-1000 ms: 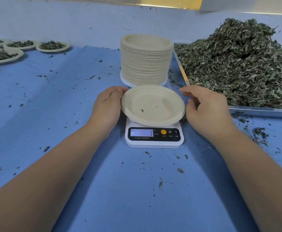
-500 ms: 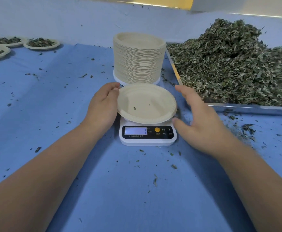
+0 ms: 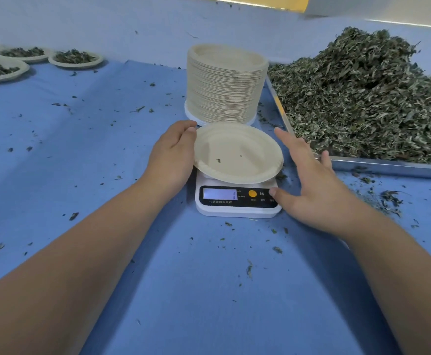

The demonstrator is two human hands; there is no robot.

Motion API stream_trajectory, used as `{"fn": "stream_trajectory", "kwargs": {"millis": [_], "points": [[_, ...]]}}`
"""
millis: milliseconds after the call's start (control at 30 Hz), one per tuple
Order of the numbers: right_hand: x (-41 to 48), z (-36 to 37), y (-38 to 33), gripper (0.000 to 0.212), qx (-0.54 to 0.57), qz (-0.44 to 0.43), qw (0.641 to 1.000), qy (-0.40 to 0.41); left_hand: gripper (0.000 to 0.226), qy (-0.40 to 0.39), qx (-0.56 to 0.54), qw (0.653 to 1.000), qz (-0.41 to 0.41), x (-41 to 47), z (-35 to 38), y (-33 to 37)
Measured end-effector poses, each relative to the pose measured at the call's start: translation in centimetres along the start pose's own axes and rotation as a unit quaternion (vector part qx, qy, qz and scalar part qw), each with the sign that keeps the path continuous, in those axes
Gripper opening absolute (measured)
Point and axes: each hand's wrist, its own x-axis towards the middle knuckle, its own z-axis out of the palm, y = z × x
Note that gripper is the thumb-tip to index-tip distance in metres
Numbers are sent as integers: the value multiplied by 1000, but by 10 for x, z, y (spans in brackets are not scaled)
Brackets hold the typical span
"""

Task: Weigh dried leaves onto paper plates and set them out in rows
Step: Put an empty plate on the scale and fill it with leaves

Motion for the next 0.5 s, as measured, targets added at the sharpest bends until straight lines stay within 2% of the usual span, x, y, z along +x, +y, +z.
{"fn": "stream_trajectory", "kwargs": {"millis": [300, 400, 500], "points": [[4, -5, -4, 116, 18, 37, 999, -8, 34, -1, 15, 1000, -1, -1, 0, 0], [-1, -3, -7, 109, 22, 33, 999, 2, 33, 0, 10, 1000, -3, -1, -1, 1], [-5, -7, -10, 91, 58, 57, 996, 20, 28, 1, -4, 1000, -10, -1, 0, 2]]}}
